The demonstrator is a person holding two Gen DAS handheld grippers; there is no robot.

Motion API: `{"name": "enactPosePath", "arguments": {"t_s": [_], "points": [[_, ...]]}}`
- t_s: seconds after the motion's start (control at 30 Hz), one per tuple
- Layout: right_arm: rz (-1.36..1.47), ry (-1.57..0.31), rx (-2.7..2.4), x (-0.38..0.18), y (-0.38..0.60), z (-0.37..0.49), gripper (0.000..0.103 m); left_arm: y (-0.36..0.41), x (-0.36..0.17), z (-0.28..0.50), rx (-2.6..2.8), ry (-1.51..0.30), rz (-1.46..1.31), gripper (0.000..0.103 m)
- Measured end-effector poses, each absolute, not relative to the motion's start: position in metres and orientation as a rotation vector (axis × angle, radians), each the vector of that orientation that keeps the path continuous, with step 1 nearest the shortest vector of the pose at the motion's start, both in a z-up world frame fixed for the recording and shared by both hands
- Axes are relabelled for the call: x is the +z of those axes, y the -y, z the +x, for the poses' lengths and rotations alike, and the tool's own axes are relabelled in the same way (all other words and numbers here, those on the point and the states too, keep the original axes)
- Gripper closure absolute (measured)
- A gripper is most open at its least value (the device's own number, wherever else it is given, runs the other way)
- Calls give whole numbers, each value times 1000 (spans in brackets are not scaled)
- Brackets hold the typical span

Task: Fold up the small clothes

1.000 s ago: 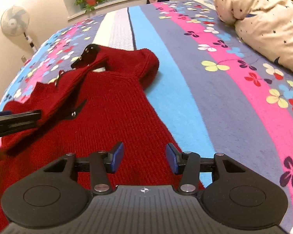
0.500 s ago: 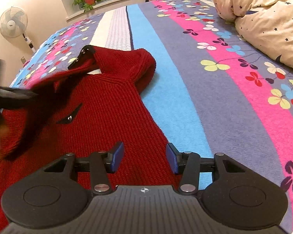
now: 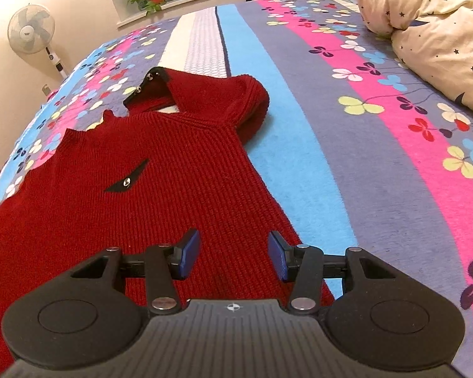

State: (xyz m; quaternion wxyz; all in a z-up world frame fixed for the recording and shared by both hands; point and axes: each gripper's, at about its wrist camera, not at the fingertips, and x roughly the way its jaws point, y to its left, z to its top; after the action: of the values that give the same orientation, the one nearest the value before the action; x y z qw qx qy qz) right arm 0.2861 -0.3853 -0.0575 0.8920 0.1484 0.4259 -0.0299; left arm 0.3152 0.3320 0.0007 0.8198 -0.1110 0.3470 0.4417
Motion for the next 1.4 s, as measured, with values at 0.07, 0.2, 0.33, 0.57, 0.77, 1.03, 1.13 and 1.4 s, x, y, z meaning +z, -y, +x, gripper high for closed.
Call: {"name": "enactPosePath", "arguments": {"t_s": [0.07,0.2,0.33,0.57,0.77,1.03,1.13,1.4], "points": [[307,-886,-60,-58,386,286,53,-326,-11,293,889,-731,-224,48],[310,-895,-64,-61,388,286,53,-306,-42,257,777,-695,-377,47],[277,-914,-55,-66,381,284,52,-287,-61,255,621,-755,-576,48],[226,-922,-68,-73,374,285,52,-188,-54,280,331,-706,-167,48],[276,-781,-67,-64,385,290,63,-96,-70,281,71,-743,-16,48],[328,-553,-123,-62,425,347,63,-19,-116,276,-41,-755,144,47],[373,-546,-154,-74,440,371,45,-9,-135,278,-54,-826,162,44],[503,-627,-148,-116,459,427,35,-11,-134,281,-74,-844,197,41]]}}
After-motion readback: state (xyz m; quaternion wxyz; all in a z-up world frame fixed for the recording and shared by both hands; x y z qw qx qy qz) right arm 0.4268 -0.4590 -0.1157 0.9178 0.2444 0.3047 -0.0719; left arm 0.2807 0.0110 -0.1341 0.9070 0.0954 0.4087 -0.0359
